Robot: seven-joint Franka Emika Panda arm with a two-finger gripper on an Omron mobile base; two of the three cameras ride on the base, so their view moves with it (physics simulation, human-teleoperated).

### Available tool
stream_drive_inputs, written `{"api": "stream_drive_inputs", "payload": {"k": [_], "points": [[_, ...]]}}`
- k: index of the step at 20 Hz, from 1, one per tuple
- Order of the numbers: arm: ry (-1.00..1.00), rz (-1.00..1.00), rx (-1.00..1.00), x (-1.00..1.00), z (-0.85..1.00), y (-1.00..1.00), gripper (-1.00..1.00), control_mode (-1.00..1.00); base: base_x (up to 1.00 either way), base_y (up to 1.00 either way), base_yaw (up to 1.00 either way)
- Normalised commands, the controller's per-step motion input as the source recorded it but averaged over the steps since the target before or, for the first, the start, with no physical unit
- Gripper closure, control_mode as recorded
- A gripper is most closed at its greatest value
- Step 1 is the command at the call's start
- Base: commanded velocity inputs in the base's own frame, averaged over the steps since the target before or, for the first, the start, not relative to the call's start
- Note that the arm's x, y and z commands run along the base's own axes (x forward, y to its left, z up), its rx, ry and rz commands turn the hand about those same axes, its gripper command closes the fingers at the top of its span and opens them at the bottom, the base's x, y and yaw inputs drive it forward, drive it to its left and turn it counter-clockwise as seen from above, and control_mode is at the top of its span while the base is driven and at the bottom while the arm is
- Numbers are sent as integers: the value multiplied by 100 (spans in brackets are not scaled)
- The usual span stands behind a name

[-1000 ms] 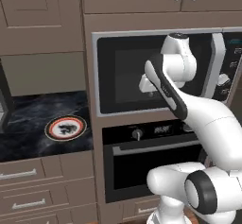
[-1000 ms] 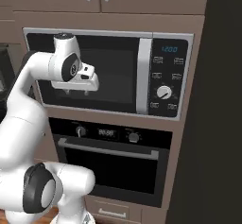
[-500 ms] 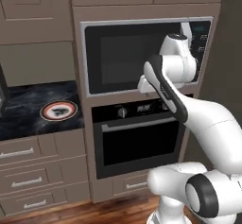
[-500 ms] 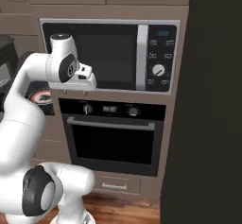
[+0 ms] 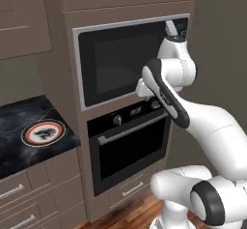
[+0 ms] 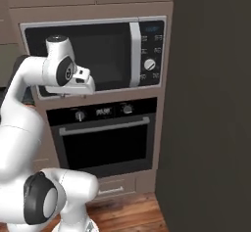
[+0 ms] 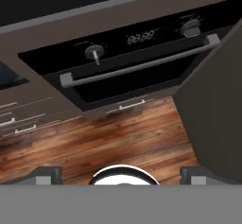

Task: Take the baked cake out of the oven and place it on the plate for cooling. Then close the oven door.

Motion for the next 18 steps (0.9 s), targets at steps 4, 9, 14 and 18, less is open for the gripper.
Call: {"api": "stream_drive_inputs", "payload": {"k": [4, 9, 14, 18], "points": [[0, 0, 0, 0, 0, 0, -100, 100, 24, 79, -61], [0, 0, 0, 0, 0, 0, -100, 100, 13, 70, -53], [0, 0, 0, 0, 0, 0, -100, 100, 0, 51, -42], [0, 0, 0, 0, 0, 0, -100, 100, -4, 55, -30]]}}
